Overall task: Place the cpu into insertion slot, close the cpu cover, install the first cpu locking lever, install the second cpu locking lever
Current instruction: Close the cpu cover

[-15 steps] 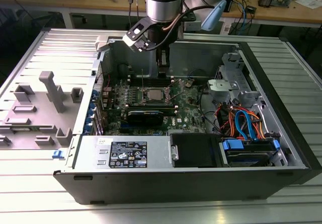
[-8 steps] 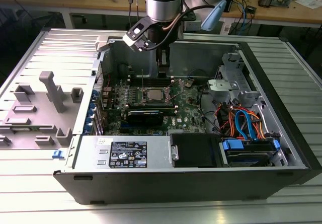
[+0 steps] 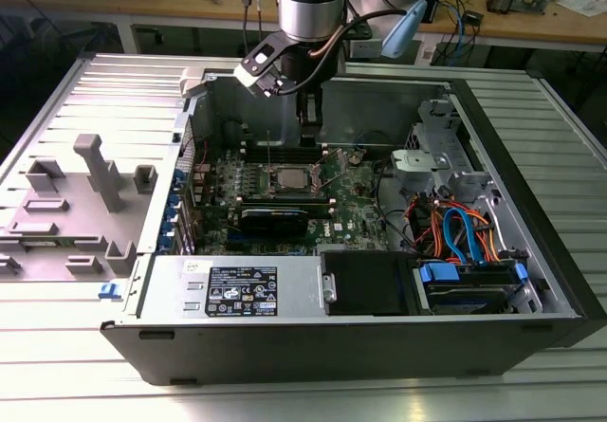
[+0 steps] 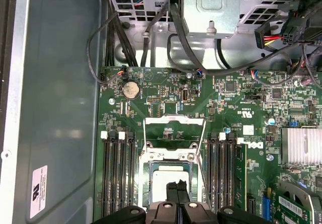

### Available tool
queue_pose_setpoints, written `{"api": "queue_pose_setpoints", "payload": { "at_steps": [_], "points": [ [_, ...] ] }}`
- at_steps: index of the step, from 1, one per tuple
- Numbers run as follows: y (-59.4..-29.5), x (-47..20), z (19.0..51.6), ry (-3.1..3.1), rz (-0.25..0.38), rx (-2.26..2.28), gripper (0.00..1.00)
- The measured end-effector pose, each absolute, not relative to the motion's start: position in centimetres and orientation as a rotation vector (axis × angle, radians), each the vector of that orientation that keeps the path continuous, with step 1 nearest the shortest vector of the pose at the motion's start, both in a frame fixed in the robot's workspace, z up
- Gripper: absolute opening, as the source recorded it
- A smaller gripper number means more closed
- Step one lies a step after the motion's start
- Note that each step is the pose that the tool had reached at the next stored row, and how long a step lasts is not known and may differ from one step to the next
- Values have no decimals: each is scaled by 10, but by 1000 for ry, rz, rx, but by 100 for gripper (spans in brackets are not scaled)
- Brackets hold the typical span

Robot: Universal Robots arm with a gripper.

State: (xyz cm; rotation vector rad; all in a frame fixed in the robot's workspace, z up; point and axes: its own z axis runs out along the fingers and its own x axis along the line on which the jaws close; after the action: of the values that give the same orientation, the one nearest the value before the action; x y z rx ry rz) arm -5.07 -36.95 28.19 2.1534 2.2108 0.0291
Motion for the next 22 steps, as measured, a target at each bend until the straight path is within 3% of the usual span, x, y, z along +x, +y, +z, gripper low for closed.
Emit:
{"api": "queue_pose_setpoints", "payload": {
  "at_steps": [22],
  "points": [
    [-370, -44, 288, 2211, 29, 2153, 11]
  ]
}}
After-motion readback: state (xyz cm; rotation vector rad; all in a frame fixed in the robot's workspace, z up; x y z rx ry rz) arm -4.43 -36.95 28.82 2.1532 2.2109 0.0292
